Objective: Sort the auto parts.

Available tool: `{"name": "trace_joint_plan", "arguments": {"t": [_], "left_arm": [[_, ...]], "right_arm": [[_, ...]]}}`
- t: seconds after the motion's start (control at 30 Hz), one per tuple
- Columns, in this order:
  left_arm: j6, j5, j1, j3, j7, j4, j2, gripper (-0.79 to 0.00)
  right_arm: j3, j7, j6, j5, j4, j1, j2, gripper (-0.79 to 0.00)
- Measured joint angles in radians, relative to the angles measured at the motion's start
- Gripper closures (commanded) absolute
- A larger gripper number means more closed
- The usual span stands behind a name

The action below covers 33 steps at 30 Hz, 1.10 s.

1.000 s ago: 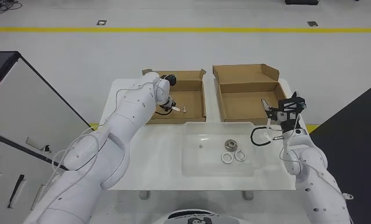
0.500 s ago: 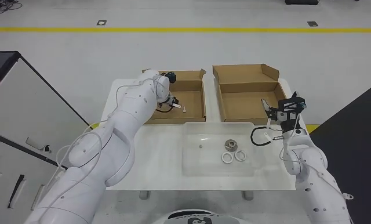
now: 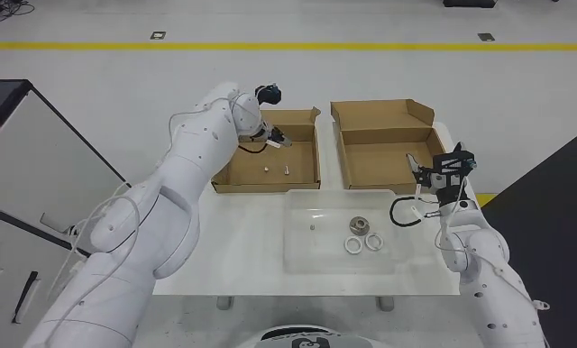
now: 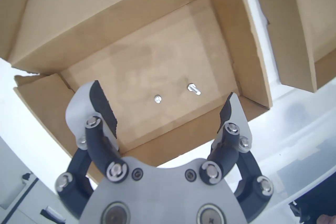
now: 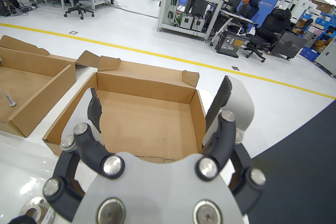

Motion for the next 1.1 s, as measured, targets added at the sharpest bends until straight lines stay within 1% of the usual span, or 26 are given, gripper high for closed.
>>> {"name": "trace_joint_plan", "arguments": {"t": [0.13,0.23,0.33,0.37,0.43,0.47,0.57,0.6,0.67,0.73,1.1], "left_arm": [[-0.056,0.002,0.036,-0.020,-0.077,-0.139,0.031,-0.785],[-0.087,0.009,0.091,-0.048,-0.132,-0.293,0.067,-0.785],[-0.094,0.026,0.173,-0.095,-0.204,-0.485,0.114,-0.785],[-0.090,0.029,0.213,-0.120,-0.242,-0.571,0.134,-0.785],[-0.078,0.036,0.278,-0.159,-0.303,-0.704,0.163,-0.785],[-0.068,0.045,0.323,-0.183,-0.344,-0.791,0.181,-0.785],[-0.053,0.061,0.424,-0.233,-0.416,-0.968,0.216,-0.785],[-0.054,0.063,0.448,-0.245,-0.427,-1.008,0.223,-0.785],[-0.063,0.064,0.492,-0.267,-0.439,-1.073,0.237,-0.785],[-0.066,0.079,0.505,-0.275,-0.435,-1.094,0.242,-0.785],[-0.068,0.080,0.505,-0.274,-0.431,-1.095,0.242,-0.785]], "right_arm": [[0.000,0.000,0.000,0.000,0.000,0.000,0.000,-0.785],[0.000,0.000,0.000,0.000,0.000,0.000,0.000,-0.785],[0.000,0.000,0.000,0.000,0.000,0.000,0.000,-0.785],[0.000,0.000,0.000,0.000,0.000,0.000,0.000,-0.785],[0.000,0.000,0.000,0.000,0.000,0.000,0.000,-0.785],[0.000,0.000,0.000,0.000,0.000,0.000,0.000,-0.785],[0.000,0.000,0.000,0.000,0.000,0.000,0.000,-0.785],[0.000,0.000,0.000,0.000,0.000,0.000,0.000,-0.785],[0.000,0.000,0.000,0.000,0.000,0.000,0.000,-0.785],[0.000,0.000,0.000,0.000,0.000,0.000,0.000,-0.785],[0.000,0.000,0.000,0.000,0.000,0.000,0.000,-0.785]]}}
